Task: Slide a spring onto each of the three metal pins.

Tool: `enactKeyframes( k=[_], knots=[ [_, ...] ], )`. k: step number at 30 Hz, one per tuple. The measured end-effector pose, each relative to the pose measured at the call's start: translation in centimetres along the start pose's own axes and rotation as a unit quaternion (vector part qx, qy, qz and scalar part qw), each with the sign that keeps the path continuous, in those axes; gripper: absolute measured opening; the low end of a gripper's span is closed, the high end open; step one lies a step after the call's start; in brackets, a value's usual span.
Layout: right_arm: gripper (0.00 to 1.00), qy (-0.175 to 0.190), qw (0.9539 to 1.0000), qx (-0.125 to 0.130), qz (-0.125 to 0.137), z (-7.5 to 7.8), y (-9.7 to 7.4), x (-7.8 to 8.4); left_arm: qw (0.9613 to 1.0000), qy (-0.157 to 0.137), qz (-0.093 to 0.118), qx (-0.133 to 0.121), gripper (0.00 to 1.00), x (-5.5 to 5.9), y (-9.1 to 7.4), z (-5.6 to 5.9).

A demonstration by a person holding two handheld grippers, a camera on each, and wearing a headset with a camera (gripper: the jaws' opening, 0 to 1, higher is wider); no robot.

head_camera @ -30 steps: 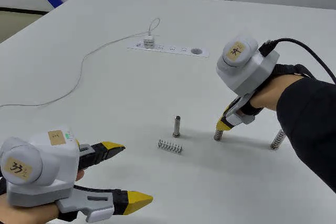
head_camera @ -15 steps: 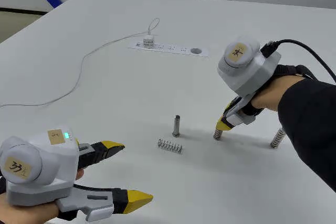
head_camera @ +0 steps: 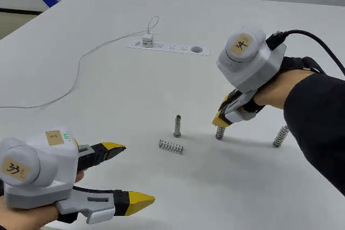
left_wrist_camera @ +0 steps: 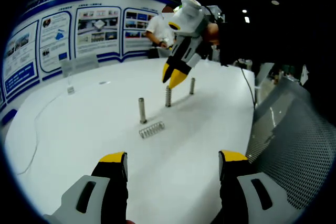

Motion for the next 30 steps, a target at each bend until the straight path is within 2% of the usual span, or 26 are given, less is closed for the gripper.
enactKeyframes(
  k=[5, 7, 17, 30],
  knots=[
    [0.18, -0.017, 0.9997, -0.017, -0.003, -1.8, 0.9, -0.5, 1.0, 0.001, 0.001, -0.001, 0.72, -0.1, 0.0, 0.0],
    [0.18, -0.02, 0.9995, -0.023, -0.005, -1.8, 1.5, -0.5, 1.0, 0.001, 0.002, -0.001, 0.72, -0.1, -0.1, 0.0],
    [0.18, -0.03, 0.9981, -0.054, -0.006, -4.3, 3.7, -1.0, 1.0, 0.001, 0.002, -0.002, 0.72, -0.1, -0.1, 0.0],
    [0.16, -0.031, 0.9972, -0.069, 0.003, -5.5, 6.0, -0.8, 1.0, -0.001, 0.001, -0.003, 0.72, 0.0, -0.1, -0.1]
  ],
)
Point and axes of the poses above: the centre of the closed fingertips' face, and the gripper's own axes: y roughly forward along the fingers, z roughly to its right, x roughly out of its underside, the point moved 2 cm from there along -y, roughly backward along the fingers, and after that the axes turned 4 degrees about z, right-handed, at the moved point
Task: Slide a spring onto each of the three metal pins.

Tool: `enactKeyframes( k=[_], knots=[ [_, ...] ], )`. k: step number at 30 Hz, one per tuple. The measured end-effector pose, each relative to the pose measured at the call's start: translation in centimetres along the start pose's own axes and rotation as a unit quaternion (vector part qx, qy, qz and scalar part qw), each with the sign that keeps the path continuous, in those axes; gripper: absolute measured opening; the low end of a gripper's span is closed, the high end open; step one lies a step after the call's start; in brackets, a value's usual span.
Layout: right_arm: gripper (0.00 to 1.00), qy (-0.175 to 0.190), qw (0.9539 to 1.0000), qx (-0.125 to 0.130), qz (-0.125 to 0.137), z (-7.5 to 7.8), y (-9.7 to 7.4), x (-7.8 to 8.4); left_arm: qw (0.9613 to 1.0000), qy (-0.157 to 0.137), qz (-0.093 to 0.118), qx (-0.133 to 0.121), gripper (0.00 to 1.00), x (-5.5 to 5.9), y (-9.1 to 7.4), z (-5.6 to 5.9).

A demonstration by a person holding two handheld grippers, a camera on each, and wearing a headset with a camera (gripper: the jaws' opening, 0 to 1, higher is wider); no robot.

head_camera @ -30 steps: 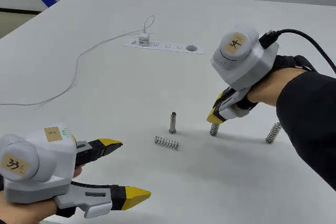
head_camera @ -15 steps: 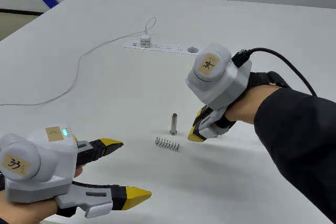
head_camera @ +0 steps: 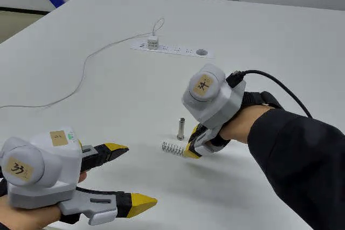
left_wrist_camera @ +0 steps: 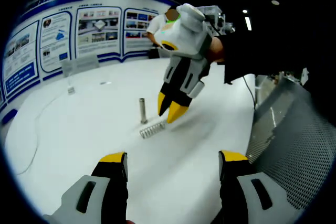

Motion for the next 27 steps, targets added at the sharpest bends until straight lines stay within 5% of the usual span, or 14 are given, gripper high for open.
enactKeyframes(
  k=[27],
  knots=[
    [0.12, 0.011, 0.9999, -0.004, -0.005, 0.1, 1.6, 0.5, 1.0, -0.006, -0.005, -0.003, 0.72, 0.4, -0.1, -0.2]
  ],
)
Point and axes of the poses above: the centre of the closed fingertips' face, and the gripper's own axes: y roughly forward along the fingers, z roughly to its right, x roughly out of its underside, the point moved 2 cm from there along -y, roughly backward along the fingers, and after that the axes turned 4 degrees about z, right-handed, at the moved point
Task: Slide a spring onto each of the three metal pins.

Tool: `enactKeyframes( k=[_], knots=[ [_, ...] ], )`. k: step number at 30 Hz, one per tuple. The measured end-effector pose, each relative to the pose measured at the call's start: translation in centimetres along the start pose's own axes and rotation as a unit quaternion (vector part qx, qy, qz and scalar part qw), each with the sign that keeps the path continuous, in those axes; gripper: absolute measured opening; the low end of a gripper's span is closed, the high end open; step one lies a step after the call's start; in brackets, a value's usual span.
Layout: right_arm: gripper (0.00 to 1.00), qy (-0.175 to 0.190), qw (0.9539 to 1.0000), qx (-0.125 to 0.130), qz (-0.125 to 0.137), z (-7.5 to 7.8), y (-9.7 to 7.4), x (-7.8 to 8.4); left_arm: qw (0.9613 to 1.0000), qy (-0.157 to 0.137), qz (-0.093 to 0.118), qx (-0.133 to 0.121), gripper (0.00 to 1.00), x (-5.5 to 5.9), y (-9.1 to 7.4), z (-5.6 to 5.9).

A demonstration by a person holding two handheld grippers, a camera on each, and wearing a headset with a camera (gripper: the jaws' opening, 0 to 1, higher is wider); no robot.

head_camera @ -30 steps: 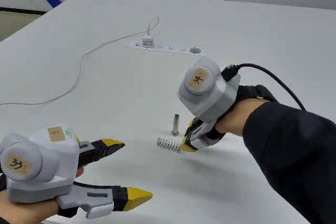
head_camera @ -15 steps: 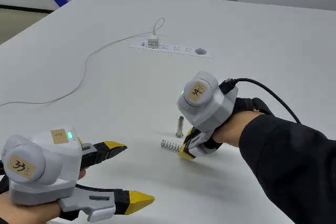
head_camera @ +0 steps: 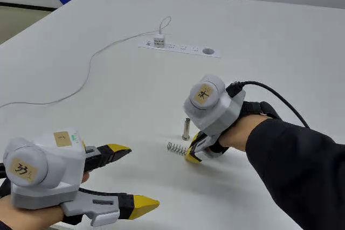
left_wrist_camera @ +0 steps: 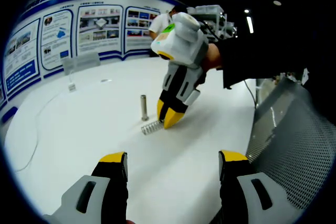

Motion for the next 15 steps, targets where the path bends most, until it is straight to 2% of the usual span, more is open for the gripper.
enactKeyframes(
  k=[15],
  knots=[
    [0.12, -0.015, 0.9997, 0.017, 0.01, -0.2, -2.9, -1.3, 1.0, 0.006, 0.004, 0.002, 0.72, -0.4, -0.1, 0.2]
  ],
)
Point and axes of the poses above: the centre of the closed fingertips' face, and the gripper's own axes: y roughly forward along the fingers, z roughly to its right, x roughly out of its underside, the point moved 2 cm from there along -y, roughly backward along the fingers, and after that the axes turned 4 degrees about z, right-handed, at the moved point
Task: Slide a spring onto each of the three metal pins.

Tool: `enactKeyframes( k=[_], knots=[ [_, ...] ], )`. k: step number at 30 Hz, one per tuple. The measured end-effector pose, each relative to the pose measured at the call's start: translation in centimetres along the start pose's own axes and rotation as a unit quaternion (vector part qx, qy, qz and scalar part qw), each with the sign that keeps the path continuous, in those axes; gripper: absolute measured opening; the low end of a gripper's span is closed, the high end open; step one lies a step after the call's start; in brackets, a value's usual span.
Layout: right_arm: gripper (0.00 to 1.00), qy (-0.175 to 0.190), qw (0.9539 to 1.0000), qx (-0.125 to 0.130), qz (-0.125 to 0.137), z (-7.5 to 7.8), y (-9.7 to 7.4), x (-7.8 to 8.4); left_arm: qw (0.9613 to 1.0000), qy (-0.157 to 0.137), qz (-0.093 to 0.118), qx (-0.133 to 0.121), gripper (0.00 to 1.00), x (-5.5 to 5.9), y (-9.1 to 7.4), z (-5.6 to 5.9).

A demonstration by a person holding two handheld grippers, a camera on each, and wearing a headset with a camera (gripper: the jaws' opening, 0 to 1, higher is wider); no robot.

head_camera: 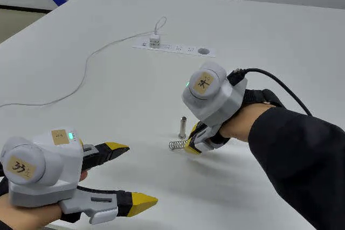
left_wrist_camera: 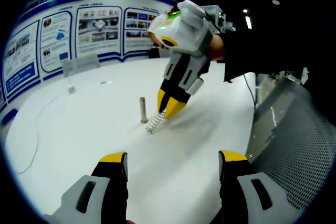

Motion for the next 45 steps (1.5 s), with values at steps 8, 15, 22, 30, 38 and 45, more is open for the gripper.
enactKeyframes(
  k=[8, 15, 22, 30, 38, 45],
  knots=[
    [0.12, -0.006, 1.0, 0.005, 0.0, 0.0, -1.2, -0.6, 1.0, 0.003, 0.004, 0.0, 0.72, -0.2, -0.1, 0.1],
    [0.12, -0.003, 1.0, 0.004, -0.002, 0.0, -1.7, -0.6, 1.0, 0.005, 0.007, -0.002, 0.72, -0.4, -0.2, 0.2],
    [0.12, 0.011, 0.9999, 0.001, 0.006, 0.4, -3.3, -1.6, 0.9999, 0.007, 0.009, -0.002, 0.72, -0.6, -0.2, 0.2],
    [0.12, 0.007, 0.9999, 0.007, 0.012, 1.0, -5.4, -3.2, 0.9999, 0.007, 0.012, -0.003, 0.72, -0.8, -0.2, 0.3],
    [0.12, -0.001, 0.9997, 0.019, 0.017, 2.3, -5.8, -4.7, 0.9999, 0.008, 0.012, -0.003, 0.72, -0.9, -0.2, 0.2],
    [0.12, 0.001, 0.9997, 0.023, 0.012, 3.8, -5.2, -5.3, 0.9999, 0.006, 0.012, -0.004, 0.72, -0.8, -0.2, 0.0]
  ],
)
Point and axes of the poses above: the centre of the closed fingertips' face, and the gripper's own axes: y roughly forward along the fingers, z roughly to its right, x roughly out of its underside, the point moved 2 cm from there along -y, roughly backward along the fingers, and after that the axes turned 4 degrees about z, right-handed, at the moved point
